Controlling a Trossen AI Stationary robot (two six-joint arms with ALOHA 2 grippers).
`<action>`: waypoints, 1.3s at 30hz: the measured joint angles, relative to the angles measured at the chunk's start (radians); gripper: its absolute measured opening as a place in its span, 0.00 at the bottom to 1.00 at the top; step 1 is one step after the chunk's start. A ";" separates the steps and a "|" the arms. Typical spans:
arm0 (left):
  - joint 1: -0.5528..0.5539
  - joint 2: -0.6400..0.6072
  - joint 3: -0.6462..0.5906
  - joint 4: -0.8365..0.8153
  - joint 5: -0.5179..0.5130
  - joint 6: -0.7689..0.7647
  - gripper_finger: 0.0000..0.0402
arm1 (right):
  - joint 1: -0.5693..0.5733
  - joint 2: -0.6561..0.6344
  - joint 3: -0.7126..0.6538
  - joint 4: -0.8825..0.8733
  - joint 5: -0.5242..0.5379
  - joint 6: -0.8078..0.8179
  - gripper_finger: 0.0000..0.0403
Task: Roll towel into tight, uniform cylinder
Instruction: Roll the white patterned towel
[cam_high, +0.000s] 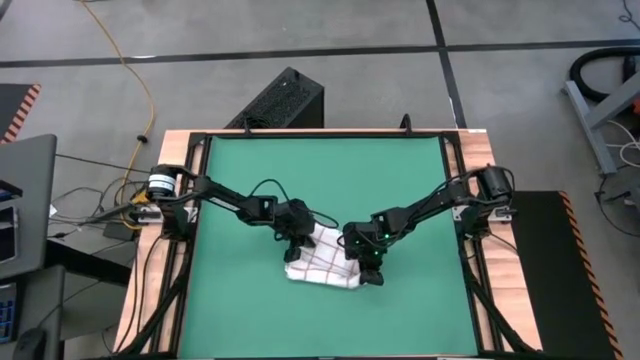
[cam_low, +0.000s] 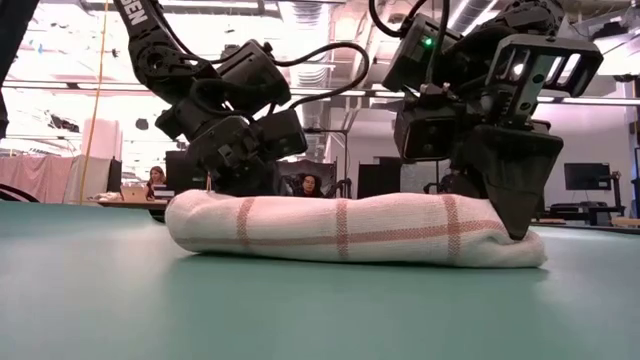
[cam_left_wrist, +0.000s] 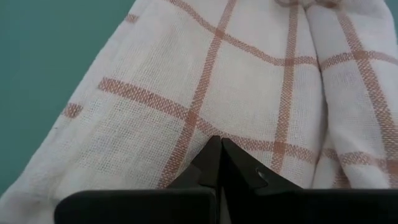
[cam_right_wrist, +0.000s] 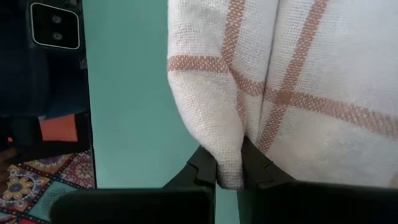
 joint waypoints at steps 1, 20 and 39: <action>0.000 0.000 0.000 -0.004 0.003 -0.012 0.00 | -0.001 -0.004 -0.001 -0.004 0.008 0.001 0.09; -0.021 -0.004 -0.008 -0.021 0.021 -0.191 0.00 | -0.127 -0.117 -0.006 -0.198 0.065 -0.015 0.09; -0.023 -0.004 -0.010 -0.018 0.045 -0.224 0.00 | -0.359 -0.108 -0.068 -0.223 -0.133 -0.044 0.09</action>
